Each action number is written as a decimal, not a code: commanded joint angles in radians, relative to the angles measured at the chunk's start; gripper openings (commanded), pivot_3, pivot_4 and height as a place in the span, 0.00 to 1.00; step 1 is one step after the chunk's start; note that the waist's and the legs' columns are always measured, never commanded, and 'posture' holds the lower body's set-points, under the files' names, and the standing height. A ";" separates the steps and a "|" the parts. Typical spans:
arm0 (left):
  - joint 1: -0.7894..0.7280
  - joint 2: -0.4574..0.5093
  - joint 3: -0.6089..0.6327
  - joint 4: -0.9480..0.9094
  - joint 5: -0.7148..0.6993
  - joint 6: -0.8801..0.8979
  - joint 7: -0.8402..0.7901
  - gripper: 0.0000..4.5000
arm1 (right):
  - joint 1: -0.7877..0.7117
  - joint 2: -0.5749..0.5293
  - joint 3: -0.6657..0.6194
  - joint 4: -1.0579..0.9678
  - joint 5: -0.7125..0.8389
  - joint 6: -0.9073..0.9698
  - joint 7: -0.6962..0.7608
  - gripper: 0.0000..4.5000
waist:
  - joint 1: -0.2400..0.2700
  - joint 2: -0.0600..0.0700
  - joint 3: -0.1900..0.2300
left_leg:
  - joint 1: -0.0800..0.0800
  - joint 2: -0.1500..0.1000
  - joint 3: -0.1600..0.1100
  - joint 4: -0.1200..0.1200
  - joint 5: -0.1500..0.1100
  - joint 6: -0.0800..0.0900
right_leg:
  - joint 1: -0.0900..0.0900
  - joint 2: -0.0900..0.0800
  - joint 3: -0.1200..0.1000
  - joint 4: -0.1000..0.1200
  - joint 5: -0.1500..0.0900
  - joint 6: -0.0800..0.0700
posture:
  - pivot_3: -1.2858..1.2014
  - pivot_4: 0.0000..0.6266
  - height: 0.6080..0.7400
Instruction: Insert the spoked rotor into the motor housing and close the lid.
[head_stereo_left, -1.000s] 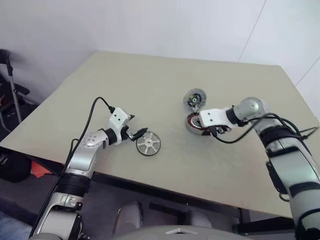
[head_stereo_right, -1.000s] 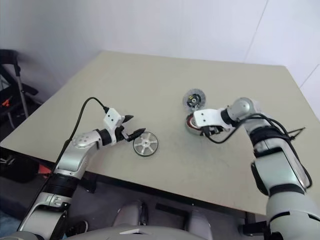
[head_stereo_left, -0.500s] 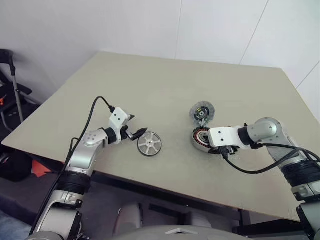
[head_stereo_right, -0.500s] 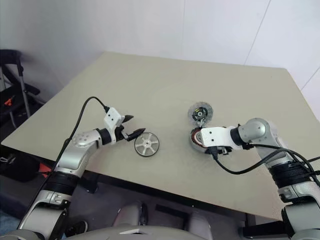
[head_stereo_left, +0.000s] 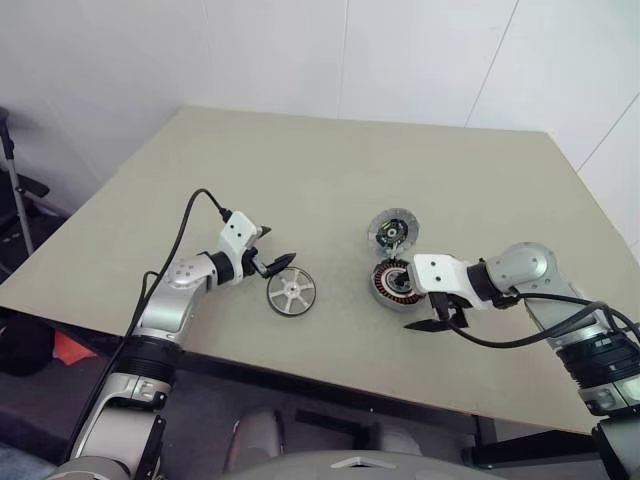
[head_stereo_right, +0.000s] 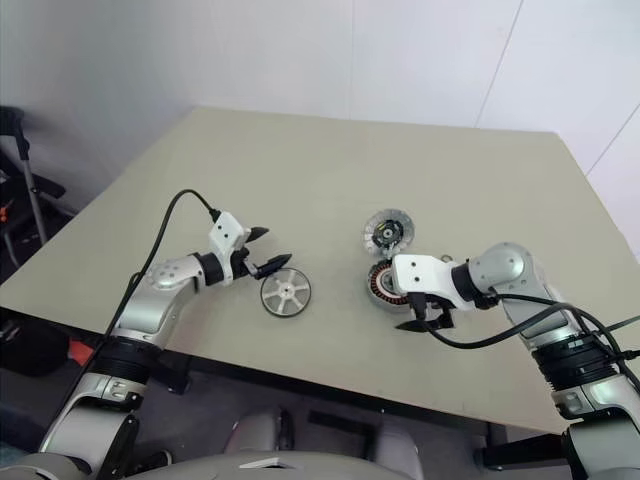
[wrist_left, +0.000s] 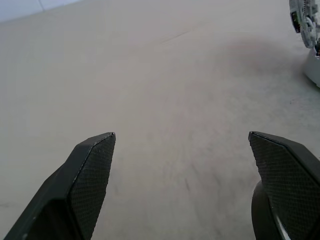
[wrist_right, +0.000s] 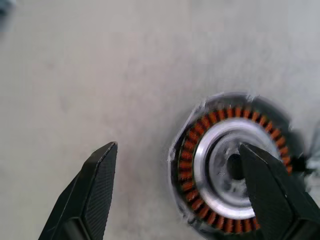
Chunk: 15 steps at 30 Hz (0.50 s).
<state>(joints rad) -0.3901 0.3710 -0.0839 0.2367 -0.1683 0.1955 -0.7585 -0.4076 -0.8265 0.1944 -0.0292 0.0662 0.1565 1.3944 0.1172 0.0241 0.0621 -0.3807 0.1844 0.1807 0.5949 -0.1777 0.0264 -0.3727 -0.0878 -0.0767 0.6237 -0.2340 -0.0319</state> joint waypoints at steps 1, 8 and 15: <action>-0.020 0.010 0.010 -0.011 0.003 -0.022 -0.001 1.00 | -0.116 -0.012 -0.115 -0.017 0.111 0.095 -0.024 0.97 | 0.002 0.000 0.000 | 0.000 0.000 0.000 0.000 0.000 0.000 | 0.000 0.000 0.000 0.000 0.000 0.000 | 0.52 0.00 1.00; -0.026 0.004 0.008 -0.001 0.005 -0.031 0.000 1.00 | -0.207 -0.039 -0.144 0.240 0.020 0.097 -0.184 0.97 | 0.012 -0.001 0.000 | 0.001 0.000 0.000 0.001 0.000 0.000 | 0.003 0.000 0.000 -0.002 0.000 0.000 | 0.52 0.00 1.00; -0.028 0.002 0.005 0.005 0.009 -0.038 -0.006 1.00 | -0.204 -0.011 -0.178 0.552 -0.036 0.068 -0.369 0.97 | 0.004 -0.001 0.000 | -0.001 -0.003 0.000 0.001 0.000 0.000 | 0.001 -0.001 0.000 -0.001 0.000 0.000 | 0.52 0.00 1.00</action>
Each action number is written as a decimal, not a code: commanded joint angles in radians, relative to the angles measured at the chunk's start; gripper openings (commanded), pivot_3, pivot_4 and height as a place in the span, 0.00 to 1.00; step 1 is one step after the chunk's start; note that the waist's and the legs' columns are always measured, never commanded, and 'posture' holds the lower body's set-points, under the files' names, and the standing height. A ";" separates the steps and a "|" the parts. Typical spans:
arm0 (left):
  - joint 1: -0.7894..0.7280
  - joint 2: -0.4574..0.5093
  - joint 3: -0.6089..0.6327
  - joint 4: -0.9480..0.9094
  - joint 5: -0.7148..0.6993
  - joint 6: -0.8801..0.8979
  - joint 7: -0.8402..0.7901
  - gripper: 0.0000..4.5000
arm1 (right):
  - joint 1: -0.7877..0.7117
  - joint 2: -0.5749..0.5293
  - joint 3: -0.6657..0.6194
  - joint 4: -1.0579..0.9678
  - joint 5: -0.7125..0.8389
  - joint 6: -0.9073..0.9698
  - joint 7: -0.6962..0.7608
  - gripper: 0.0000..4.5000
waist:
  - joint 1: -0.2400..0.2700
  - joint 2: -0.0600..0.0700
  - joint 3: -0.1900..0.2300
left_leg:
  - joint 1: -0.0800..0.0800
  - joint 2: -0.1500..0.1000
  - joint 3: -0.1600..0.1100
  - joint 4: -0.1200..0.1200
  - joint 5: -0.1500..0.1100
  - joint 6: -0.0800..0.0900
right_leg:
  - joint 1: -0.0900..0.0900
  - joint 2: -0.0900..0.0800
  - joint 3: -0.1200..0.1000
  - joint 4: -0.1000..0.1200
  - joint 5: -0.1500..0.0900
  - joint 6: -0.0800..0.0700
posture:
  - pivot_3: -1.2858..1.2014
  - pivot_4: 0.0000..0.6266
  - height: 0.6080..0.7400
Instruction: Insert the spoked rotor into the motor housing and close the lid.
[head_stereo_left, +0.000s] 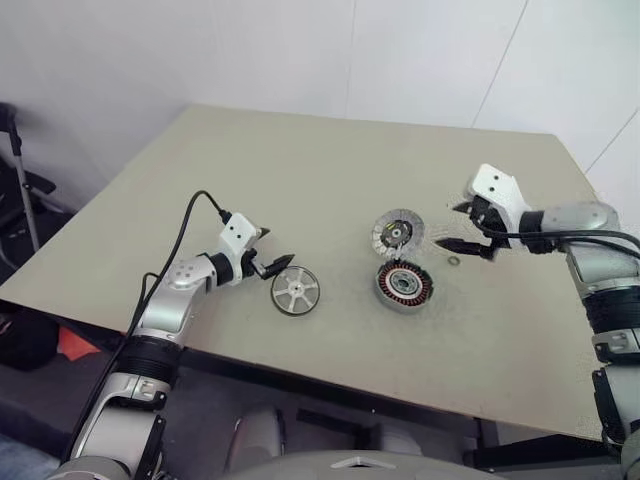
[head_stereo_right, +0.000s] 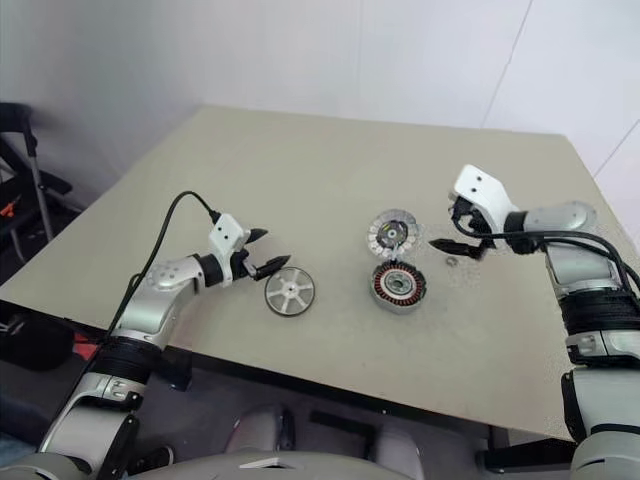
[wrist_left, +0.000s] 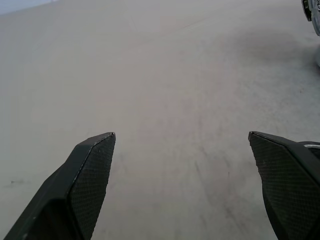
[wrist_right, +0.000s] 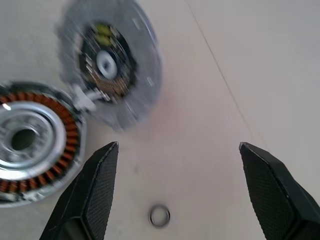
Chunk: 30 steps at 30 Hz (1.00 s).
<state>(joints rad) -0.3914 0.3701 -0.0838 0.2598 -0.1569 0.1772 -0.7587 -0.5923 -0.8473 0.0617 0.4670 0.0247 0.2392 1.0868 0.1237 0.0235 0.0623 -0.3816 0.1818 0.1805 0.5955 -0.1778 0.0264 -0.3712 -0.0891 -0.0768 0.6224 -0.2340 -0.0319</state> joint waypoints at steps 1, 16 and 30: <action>-0.026 0.003 0.004 -0.019 -0.002 -0.020 -0.008 1.00 | -0.020 0.020 -0.060 0.069 0.020 -0.002 -0.075 0.97 | -0.005 0.000 0.000 | 0.000 0.000 0.000 0.000 0.000 0.000 | -0.001 0.000 0.000 0.001 0.000 0.000 | 0.52 0.00 1.00; -0.030 0.002 0.001 -0.015 0.004 -0.020 -0.016 1.00 | 0.085 0.081 -0.050 0.093 0.026 0.031 -0.120 0.97 | 0.000 0.001 0.000 | -0.003 0.001 0.000 0.000 0.000 0.000 | -0.003 0.000 0.000 0.001 0.000 0.000 | 0.52 0.00 1.00; -0.027 0.000 -0.001 -0.012 0.009 -0.023 -0.015 1.00 | 0.031 0.066 -0.039 0.335 -0.029 -0.053 -0.144 0.97 | 0.002 0.001 0.000 | 0.002 0.000 0.000 0.001 0.000 0.000 | 0.003 0.000 0.000 -0.002 0.000 0.000 | 0.52 0.00 1.00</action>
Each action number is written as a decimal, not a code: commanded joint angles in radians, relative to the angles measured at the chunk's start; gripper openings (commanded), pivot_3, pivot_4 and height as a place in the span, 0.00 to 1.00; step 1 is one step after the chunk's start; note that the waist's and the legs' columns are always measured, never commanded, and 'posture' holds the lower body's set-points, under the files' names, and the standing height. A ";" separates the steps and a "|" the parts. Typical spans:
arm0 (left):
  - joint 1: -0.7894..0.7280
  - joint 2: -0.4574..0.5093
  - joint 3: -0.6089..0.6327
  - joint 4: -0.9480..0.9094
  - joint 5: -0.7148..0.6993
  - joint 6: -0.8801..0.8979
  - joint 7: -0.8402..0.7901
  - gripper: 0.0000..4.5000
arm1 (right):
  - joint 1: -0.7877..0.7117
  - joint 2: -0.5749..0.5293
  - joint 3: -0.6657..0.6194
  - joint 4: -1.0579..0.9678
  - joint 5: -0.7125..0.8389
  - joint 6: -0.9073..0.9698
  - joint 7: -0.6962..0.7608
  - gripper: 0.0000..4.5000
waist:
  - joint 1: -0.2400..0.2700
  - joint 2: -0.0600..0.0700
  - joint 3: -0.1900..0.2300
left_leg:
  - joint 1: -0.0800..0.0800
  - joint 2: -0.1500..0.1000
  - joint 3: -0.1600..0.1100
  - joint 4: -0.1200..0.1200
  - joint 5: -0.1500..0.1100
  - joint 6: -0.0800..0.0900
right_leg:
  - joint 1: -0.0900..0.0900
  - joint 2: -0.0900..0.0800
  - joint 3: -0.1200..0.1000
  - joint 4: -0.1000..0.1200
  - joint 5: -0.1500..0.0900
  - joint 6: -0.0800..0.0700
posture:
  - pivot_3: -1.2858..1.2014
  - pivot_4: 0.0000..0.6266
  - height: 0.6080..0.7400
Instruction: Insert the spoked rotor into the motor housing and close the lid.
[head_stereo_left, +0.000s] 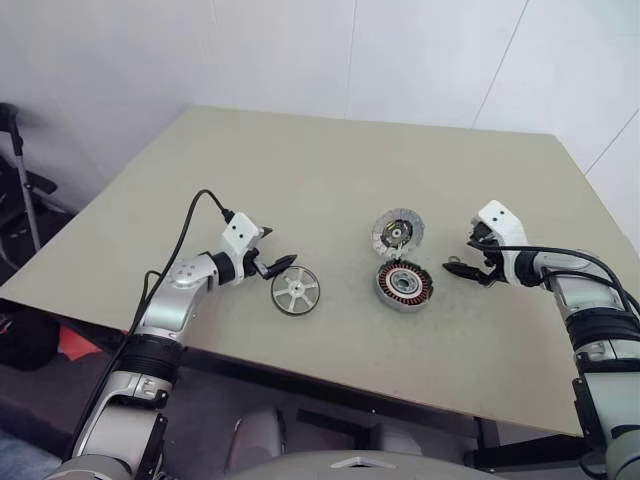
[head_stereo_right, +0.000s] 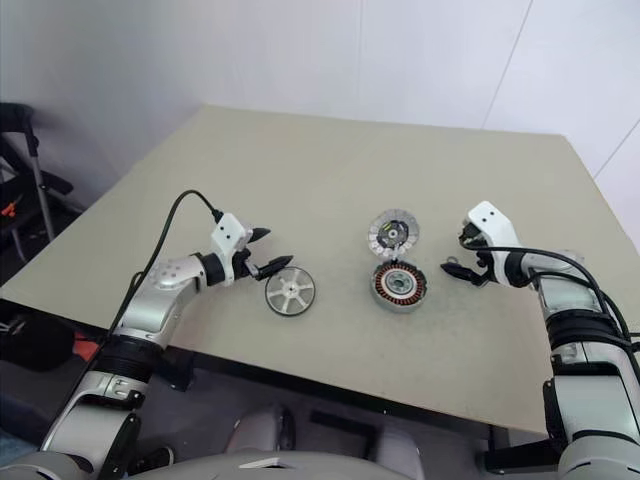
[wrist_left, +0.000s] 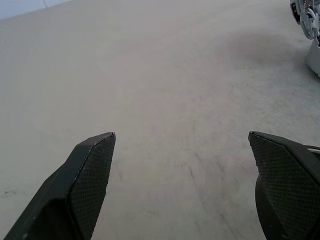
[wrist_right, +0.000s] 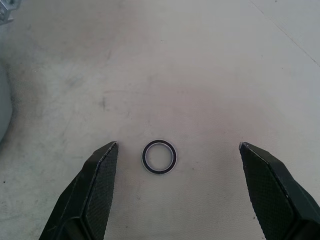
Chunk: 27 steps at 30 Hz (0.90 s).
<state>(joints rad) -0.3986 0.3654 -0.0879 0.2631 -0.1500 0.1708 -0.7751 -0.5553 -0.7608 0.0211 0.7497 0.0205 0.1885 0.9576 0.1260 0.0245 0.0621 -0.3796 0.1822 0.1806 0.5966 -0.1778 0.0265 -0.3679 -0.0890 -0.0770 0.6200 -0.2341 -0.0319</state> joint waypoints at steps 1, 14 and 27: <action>-0.021 0.005 0.004 -0.014 0.003 -0.017 0.002 1.00 | -0.007 -0.020 0.004 0.065 -0.026 -0.003 -0.014 0.88 | 0.000 0.000 0.000 | 0.000 0.000 0.000 0.000 0.000 0.000 | 0.000 0.000 0.000 -0.001 0.000 0.000 | 0.52 0.00 1.00; -0.022 0.010 0.007 -0.016 0.004 -0.020 0.002 1.00 | 0.000 -0.025 0.029 0.057 -0.042 -0.004 -0.014 0.14 | 0.000 0.000 0.000 | 0.001 -0.002 0.000 0.000 0.000 0.000 | 0.006 -0.002 0.000 -0.012 -0.001 0.001 | 0.52 0.00 1.00; -0.023 0.012 0.009 -0.007 0.007 -0.026 0.001 1.00 | 0.015 -0.064 -0.007 -0.261 0.042 0.059 0.119 0.14 | -0.003 0.000 0.000 | -0.004 -0.002 0.000 -0.001 0.000 0.001 | 0.000 -0.001 0.000 -0.010 0.000 0.000 | 0.52 0.00 1.00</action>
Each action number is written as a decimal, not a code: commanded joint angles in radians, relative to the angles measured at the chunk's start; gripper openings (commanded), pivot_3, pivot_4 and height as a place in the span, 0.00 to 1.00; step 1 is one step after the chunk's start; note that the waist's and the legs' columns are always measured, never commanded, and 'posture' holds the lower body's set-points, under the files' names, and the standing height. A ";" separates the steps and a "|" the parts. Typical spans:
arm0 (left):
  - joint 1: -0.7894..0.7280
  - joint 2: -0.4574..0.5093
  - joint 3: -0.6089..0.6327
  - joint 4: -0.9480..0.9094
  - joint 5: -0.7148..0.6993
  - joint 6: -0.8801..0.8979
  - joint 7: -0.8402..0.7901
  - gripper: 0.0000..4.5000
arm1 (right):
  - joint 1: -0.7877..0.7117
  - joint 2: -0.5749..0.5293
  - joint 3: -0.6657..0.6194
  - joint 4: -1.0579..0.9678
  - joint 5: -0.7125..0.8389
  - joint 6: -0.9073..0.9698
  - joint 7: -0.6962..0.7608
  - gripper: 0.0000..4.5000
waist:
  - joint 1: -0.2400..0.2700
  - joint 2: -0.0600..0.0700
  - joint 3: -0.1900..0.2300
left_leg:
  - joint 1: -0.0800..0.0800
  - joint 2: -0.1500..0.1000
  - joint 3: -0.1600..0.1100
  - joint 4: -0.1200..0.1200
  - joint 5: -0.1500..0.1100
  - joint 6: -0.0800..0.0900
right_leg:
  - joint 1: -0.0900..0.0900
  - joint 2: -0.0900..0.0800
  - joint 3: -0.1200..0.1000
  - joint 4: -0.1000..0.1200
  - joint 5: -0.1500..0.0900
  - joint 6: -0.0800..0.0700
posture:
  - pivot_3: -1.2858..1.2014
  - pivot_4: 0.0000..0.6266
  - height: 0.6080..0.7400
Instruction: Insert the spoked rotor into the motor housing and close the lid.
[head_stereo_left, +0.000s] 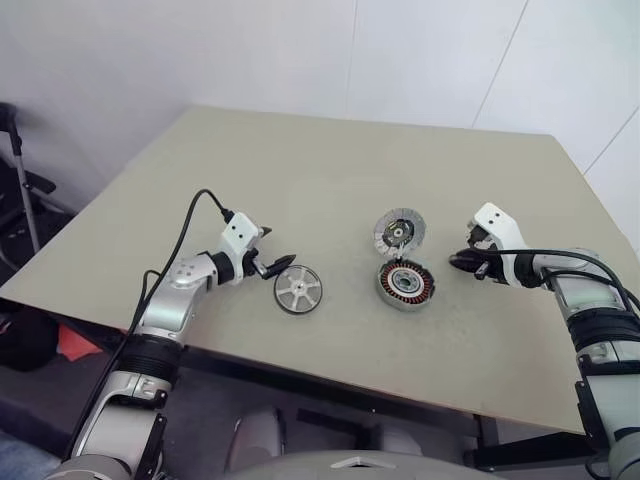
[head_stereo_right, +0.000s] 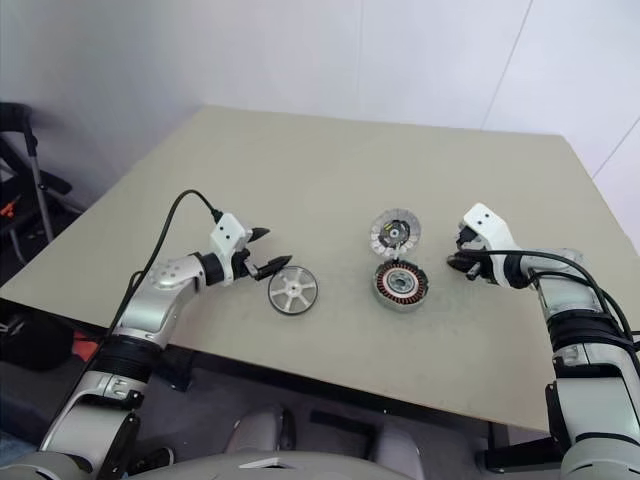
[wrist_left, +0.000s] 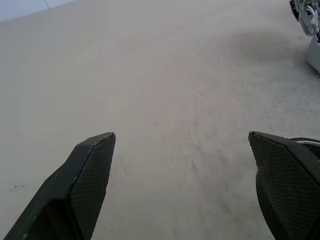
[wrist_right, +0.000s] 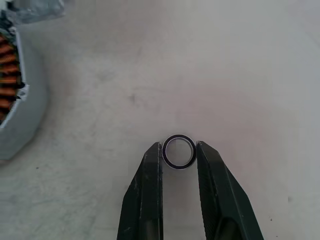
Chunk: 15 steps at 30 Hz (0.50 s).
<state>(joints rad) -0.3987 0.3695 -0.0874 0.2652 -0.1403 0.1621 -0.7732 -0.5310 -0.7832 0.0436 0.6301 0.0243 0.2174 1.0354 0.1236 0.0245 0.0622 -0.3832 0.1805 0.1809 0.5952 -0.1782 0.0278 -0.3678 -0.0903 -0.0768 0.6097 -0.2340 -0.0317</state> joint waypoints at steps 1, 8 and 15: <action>-0.024 0.007 0.008 -0.008 -0.002 -0.018 -0.001 1.00 | -0.003 -0.051 -0.031 -0.182 0.045 0.044 0.054 0.14 | 0.000 0.000 0.000 | -0.001 0.000 0.000 0.000 0.000 0.001 | -0.002 0.000 0.000 0.001 0.000 0.000 | 0.52 0.00 1.00; -0.032 0.001 0.007 0.004 0.001 -0.020 0.001 1.00 | 0.058 -0.115 -0.015 -0.425 0.064 0.152 0.111 0.14 | 0.003 0.000 0.000 | -0.003 0.001 0.000 -0.005 -0.002 0.001 | -0.006 0.000 -0.001 0.005 0.000 0.001 | 0.52 0.00 1.00; -0.039 0.000 0.008 0.018 0.002 -0.027 0.000 1.00 | 0.136 -0.106 0.023 -0.619 0.080 0.209 0.131 0.14 | 0.002 0.000 0.000 | -0.002 0.000 0.000 -0.005 -0.002 -0.001 | -0.006 0.000 -0.001 0.004 0.000 0.001 | 0.52 0.00 1.00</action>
<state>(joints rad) -0.4155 0.3651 -0.0873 0.2991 -0.1361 0.1571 -0.7736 -0.3903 -0.8843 0.0735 0.0800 0.0804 0.4130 1.1595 0.1258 0.0245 0.0622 -0.3850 0.1811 0.1810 0.5897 -0.1799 0.0269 -0.3736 -0.0900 -0.0778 0.6141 -0.2338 -0.0303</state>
